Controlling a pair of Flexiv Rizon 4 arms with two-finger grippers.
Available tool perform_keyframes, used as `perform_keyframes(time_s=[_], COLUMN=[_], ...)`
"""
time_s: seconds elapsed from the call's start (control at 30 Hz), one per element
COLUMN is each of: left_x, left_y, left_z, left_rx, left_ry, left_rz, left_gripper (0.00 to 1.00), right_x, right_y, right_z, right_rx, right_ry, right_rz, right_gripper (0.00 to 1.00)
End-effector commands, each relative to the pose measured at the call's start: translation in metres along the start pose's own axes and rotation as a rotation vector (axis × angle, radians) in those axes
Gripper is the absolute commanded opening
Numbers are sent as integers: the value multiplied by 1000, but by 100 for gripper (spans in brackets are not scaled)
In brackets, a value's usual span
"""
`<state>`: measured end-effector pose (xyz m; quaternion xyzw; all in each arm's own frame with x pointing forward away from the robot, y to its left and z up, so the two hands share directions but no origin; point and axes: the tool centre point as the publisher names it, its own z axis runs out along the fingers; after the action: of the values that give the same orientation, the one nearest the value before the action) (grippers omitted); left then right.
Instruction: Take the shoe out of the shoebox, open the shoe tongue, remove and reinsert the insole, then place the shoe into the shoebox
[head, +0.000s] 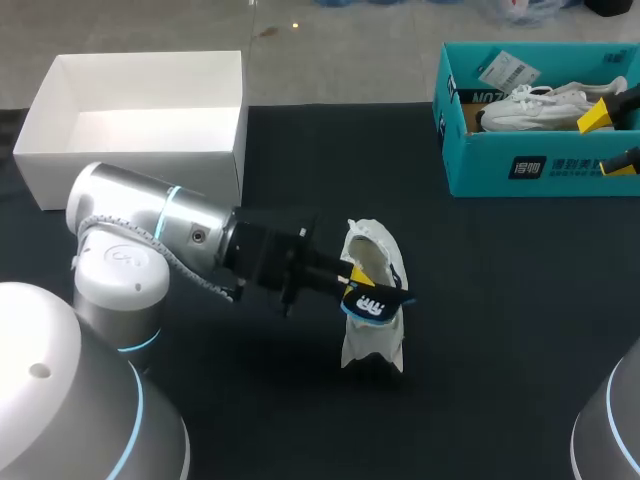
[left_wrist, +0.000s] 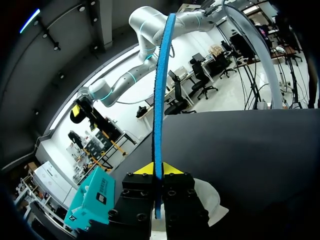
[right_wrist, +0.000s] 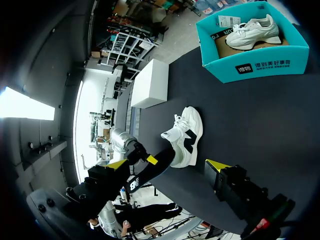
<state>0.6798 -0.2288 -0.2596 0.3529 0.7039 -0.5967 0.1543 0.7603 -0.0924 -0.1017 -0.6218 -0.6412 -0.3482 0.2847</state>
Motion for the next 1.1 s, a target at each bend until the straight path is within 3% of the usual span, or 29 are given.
perform_keyframes(time_s=[0.03,0.33,0.77,1.1], left_x=[-10,-12,-1,19], left_y=[17,37,3,15], left_z=[24,33,8,5], left_rx=[8,-6,-42,-52], left_ry=[20,14,-26,-61], left_rz=[-3,-9,25,-12], left_gripper=[0,0,0,0], right_x=[0,0,0,0], right_y=[0,0,0,0], right_z=[0,0,0,0], right_rx=[0,0,0,0], right_ry=[-3,-3,-3,-3], right_rz=[2,2,2,2], right_gripper=[100,100,100,100])
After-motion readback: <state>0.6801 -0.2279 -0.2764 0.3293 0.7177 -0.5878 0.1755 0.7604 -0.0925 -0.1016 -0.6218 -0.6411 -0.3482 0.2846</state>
